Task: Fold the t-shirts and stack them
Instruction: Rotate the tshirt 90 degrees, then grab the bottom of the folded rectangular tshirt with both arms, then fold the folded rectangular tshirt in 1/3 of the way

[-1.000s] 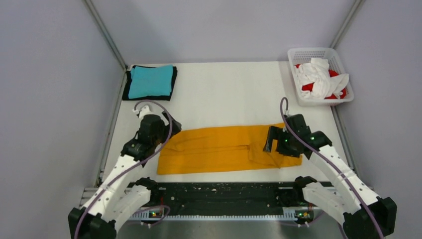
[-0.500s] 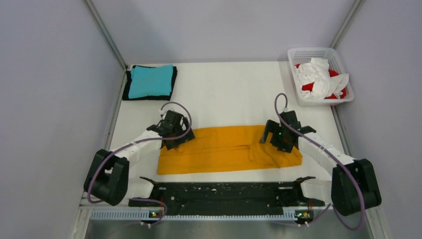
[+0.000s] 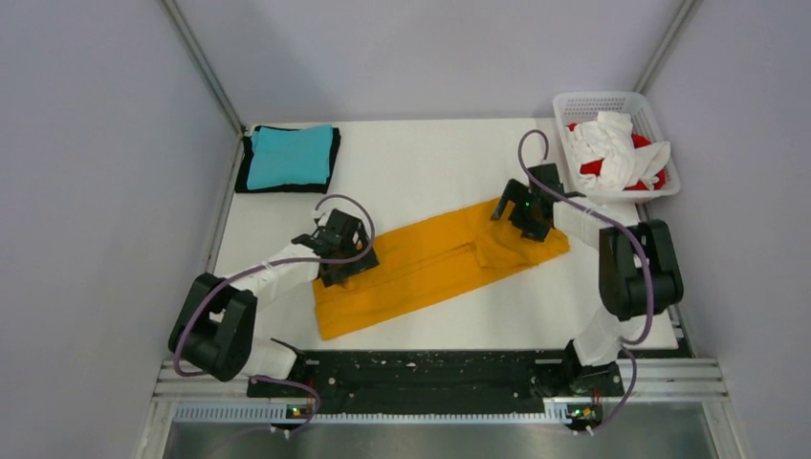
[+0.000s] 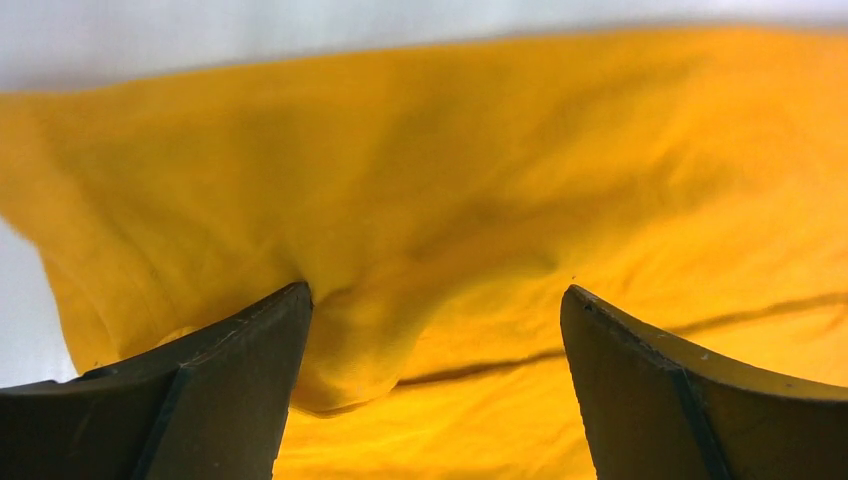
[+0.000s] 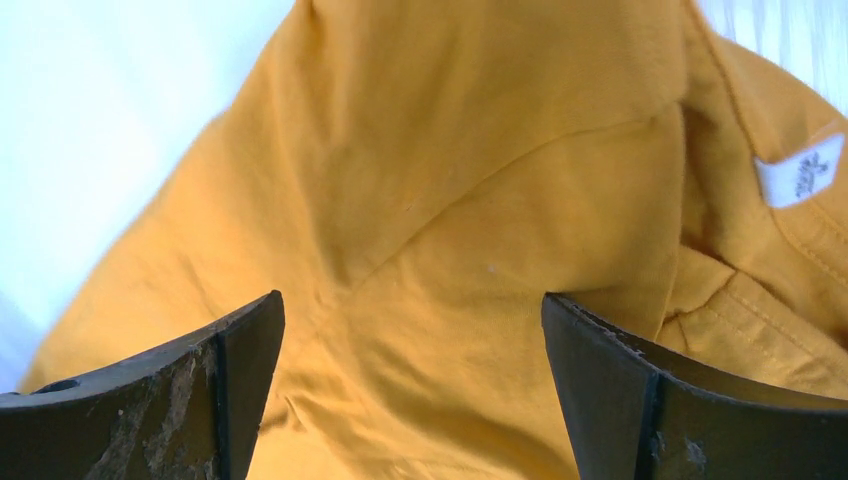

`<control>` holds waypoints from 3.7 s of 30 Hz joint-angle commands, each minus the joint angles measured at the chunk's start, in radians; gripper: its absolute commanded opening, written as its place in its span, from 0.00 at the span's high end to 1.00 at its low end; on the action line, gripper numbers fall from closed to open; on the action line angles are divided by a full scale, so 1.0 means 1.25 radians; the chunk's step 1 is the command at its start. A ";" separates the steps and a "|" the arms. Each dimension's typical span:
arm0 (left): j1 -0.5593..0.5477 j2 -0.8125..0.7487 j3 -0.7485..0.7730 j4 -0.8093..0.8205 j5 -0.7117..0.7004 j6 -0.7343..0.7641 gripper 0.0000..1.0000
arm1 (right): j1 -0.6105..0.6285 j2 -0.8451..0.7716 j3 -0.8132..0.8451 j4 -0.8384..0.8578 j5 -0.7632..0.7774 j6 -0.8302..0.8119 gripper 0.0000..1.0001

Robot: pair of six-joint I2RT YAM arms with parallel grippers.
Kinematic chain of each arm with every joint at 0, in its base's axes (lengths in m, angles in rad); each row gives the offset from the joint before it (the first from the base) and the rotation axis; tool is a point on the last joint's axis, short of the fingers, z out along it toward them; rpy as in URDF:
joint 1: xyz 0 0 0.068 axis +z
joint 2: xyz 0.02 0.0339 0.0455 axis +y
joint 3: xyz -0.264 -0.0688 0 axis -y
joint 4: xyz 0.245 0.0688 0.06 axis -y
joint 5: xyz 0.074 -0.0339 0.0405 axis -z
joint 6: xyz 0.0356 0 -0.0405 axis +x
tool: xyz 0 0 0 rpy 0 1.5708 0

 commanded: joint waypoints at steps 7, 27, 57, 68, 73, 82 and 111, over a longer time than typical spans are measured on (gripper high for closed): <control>-0.185 0.118 0.124 0.046 0.109 -0.086 0.01 | -0.018 0.405 0.430 0.041 -0.057 -0.030 0.02; -0.402 0.225 0.277 0.004 0.146 -0.162 0.01 | 0.081 0.952 1.240 0.122 -0.147 0.072 0.06; -0.175 -0.087 0.034 -0.078 0.143 0.089 0.17 | 0.235 0.007 0.256 -0.024 0.101 -0.124 0.02; -0.170 0.039 0.008 -0.061 0.133 0.117 0.51 | 0.424 -0.252 -0.127 0.020 0.080 0.009 0.05; -0.169 0.054 0.016 -0.049 0.125 0.121 0.66 | 0.522 -0.275 -0.170 -0.016 0.119 0.065 0.06; -0.168 0.026 -0.034 -0.028 0.167 0.112 1.00 | 0.688 -0.211 -0.163 -0.072 0.179 0.158 0.18; -0.227 -0.332 -0.211 -0.141 0.383 -0.009 1.00 | 0.835 -0.410 -0.299 -0.107 0.066 0.404 1.00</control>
